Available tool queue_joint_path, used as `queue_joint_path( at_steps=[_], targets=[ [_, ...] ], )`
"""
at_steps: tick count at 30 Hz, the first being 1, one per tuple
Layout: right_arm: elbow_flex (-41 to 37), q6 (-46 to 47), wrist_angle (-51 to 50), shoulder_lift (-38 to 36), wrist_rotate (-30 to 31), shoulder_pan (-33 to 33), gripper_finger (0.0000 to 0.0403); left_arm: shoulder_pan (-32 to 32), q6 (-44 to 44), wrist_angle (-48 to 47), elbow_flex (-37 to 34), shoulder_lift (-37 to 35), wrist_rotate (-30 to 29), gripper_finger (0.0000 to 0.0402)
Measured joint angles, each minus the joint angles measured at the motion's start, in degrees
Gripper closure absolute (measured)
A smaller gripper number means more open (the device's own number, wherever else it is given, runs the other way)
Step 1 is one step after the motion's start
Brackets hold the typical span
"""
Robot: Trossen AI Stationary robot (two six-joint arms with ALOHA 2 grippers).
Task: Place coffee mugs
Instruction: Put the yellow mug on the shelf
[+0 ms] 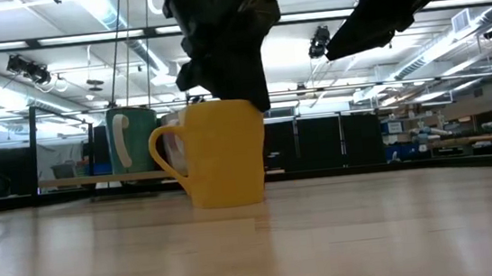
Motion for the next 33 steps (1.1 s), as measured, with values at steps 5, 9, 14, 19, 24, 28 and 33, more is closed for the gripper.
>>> queue_joint_path(
  at_steps=[5, 9, 14, 19, 24, 28, 33],
  targets=[
    [0.00, 0.02, -0.01, 0.00, 0.00, 0.00, 0.0208, -0.11, 0.78, -0.85, 0.00, -0.03, 0.24, 0.0336],
    [0.00, 0.42, -0.01, 0.00, -0.06, 0.00, 0.0208, -0.11, 1.75, -2.10, 0.12, -0.15, 2.54, 0.0373],
    [0.00, 0.42, -0.01, 0.00, -0.07, -0.02, 0.0208, -0.55, 8.26, -4.90, 0.26, -0.30, 5.60, 0.0379],
    [0.00, 0.85, -0.01, 0.00, -0.26, -0.02, 0.0208, -2.30, 20.11, -8.46, 0.31, -0.48, 7.61, 0.0372],
    [0.00, 0.98, -0.01, 0.00, -0.57, -0.02, 0.0208, -4.67, 33.24, -13.00, 0.32, -0.46, 7.95, 0.0373],
    [0.00, 0.96, -0.01, 0.00, -0.56, -0.02, 0.0208, -6.42, 38.12, -15.08, 0.20, -0.39, 7.85, 0.0363],
    [0.00, 0.96, 0.03, 0.00, -0.55, 0.00, 0.0208, -7.61, 36.05, -15.76, -0.25, 0.20, 7.43, 0.0330]
  ],
)
